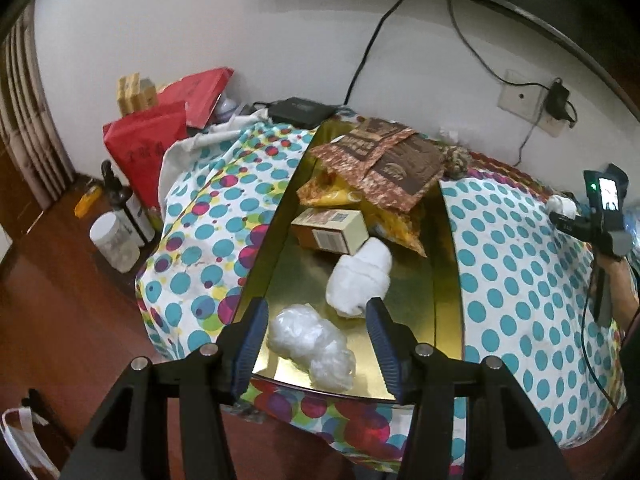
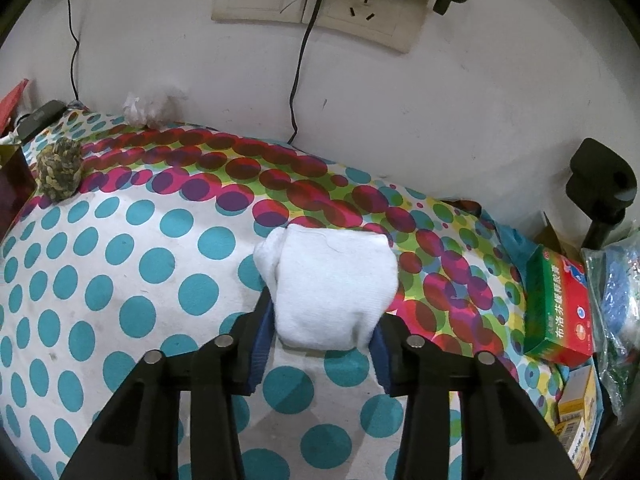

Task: Organize objects
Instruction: 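Carry the rolled white sock toward the gold tray with the right gripper, then lower the white sock into the gold tray and open the right gripper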

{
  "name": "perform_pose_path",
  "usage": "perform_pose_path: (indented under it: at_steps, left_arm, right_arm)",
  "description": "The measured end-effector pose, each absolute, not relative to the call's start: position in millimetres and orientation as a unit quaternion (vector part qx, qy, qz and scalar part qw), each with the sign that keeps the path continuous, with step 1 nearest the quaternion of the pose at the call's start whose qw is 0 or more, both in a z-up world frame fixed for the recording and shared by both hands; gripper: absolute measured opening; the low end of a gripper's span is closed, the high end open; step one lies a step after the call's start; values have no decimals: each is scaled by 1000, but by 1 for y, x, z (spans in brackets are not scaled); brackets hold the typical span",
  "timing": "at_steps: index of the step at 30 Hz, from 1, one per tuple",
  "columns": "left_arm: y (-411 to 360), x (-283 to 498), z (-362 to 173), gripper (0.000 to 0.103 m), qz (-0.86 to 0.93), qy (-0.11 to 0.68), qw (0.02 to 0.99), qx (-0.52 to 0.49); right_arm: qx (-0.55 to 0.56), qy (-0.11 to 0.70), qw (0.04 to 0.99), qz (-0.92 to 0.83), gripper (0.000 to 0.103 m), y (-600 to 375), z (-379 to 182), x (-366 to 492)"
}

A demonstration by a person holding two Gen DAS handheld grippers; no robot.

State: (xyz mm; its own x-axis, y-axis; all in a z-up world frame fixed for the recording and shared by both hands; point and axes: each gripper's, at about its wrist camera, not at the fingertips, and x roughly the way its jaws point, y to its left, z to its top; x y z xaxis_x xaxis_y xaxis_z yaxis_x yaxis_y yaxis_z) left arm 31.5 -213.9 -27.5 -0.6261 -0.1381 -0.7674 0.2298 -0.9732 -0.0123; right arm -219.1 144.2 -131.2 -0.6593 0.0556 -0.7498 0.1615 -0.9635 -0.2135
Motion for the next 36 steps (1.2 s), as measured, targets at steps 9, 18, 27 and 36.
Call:
perform_pose_path:
  at_steps: [9, 18, 27, 36]
  left_arm:
    - [-221, 46, -19, 52, -910, 71, 90, 398]
    - [-240, 61, -14, 52, -912, 109, 92, 386]
    - [-267, 75, -12, 53, -910, 128, 108, 378]
    - [-279, 78, -21, 53, -906, 141, 112, 384]
  right_arm:
    - [371, 100, 100, -918, 37, 122, -62, -186]
    - [346, 127, 294, -882, 38, -1, -10, -93]
    - [386, 149, 405, -815, 39, -109, -38, -31]
    - [409, 175, 422, -790, 41, -150, -65, -13]
